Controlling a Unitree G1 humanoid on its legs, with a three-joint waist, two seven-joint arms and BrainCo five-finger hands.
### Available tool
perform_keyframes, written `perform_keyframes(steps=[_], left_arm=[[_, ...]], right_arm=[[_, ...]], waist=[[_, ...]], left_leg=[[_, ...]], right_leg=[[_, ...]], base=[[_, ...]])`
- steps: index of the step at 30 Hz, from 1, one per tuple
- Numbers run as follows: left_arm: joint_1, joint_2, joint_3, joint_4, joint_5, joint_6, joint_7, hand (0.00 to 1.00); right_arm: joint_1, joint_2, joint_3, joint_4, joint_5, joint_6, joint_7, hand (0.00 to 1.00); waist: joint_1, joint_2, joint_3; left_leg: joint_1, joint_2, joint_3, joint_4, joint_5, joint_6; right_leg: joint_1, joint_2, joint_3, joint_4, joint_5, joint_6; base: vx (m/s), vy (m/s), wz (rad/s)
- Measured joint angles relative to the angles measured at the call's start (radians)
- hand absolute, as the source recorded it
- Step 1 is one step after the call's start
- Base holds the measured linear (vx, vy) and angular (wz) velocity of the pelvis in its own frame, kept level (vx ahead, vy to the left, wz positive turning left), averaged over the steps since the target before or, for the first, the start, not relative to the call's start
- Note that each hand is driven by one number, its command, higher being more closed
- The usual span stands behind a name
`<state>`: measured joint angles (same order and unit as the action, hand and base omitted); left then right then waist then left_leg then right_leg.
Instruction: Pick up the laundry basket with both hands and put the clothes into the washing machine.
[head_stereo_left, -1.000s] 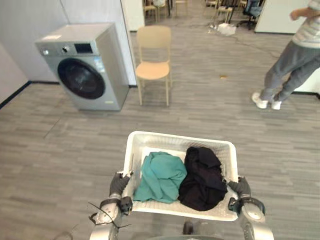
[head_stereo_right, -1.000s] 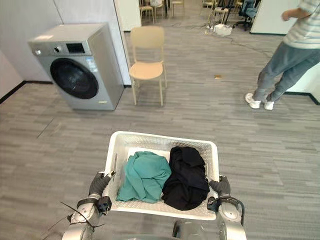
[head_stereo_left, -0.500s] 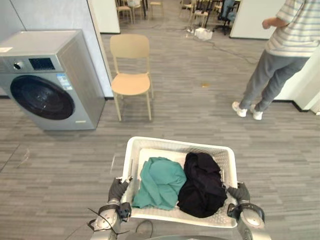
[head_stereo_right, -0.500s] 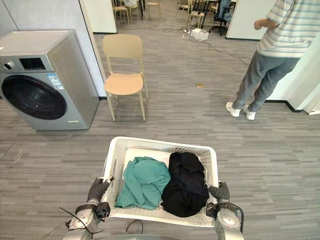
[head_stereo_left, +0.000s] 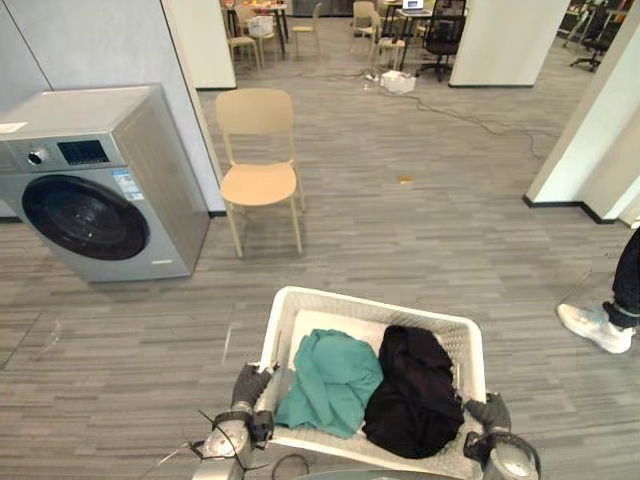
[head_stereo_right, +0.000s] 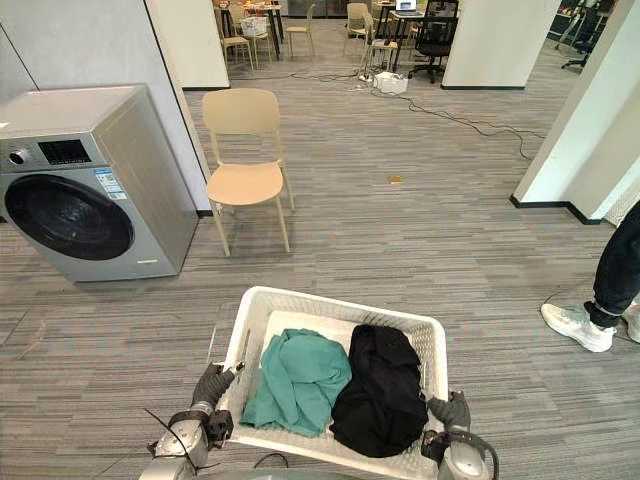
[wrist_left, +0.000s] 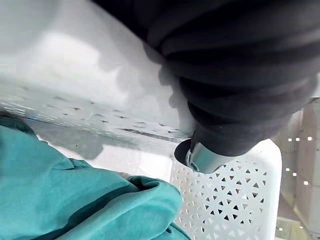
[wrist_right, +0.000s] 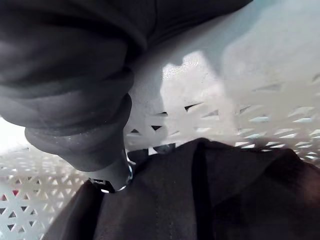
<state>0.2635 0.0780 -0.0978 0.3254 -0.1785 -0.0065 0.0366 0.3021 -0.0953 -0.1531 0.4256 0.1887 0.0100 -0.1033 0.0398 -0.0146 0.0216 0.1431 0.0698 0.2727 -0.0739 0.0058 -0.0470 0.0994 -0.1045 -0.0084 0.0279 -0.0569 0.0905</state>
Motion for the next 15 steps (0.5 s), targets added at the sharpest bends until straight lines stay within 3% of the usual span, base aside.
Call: perform_keyframes(steps=[7, 15], left_arm=[[-0.048, 0.034, -0.025, 0.096, -0.008, 0.001, -0.002, 1.0], [-0.085, 0.052, -0.016, 0.101, -0.011, -0.001, -0.002, 1.0]], right_arm=[[-0.084, -0.016, -0.019, 0.241, 0.088, -0.025, 0.046, 1.0], [-0.161, -0.016, -0.015, 0.307, 0.121, -0.028, 0.06, 1.0]], waist=[[-0.019, -0.006, 0.002], [-0.027, 0.014, 0.019]], left_leg=[[-0.034, -0.001, 0.0, -0.019, 0.015, -0.002], [-0.047, -0.004, -0.006, -0.02, 0.015, -0.002]], right_leg=[[-0.031, 0.002, -0.012, -0.019, 0.002, -0.001], [-0.028, 0.002, -0.026, -0.035, 0.009, 0.006]], base=[[0.02, -0.015, 0.02], [0.03, -0.018, 0.01]])
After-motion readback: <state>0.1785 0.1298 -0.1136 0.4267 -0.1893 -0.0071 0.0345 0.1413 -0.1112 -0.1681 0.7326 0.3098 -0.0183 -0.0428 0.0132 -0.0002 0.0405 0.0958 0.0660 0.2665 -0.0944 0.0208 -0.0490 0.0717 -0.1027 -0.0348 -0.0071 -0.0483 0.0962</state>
